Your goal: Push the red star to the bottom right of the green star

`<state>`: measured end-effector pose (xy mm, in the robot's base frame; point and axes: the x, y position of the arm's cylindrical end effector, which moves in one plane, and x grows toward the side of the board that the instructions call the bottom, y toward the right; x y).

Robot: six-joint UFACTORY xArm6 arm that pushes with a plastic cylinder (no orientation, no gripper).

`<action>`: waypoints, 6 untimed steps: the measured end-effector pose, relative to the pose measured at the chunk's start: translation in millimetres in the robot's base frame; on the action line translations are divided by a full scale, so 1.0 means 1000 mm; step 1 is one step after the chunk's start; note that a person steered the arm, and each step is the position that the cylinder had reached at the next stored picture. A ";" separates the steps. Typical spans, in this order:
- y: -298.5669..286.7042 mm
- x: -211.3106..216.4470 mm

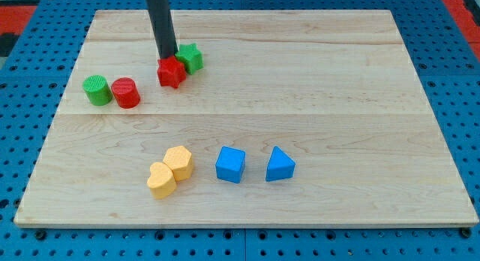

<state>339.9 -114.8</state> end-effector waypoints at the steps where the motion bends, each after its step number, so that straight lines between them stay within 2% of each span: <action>1: 0.004 0.039; 2: -0.035 0.020; 3: -0.045 0.053; 4: -0.017 0.088; 5: 0.050 0.080; 6: 0.038 0.082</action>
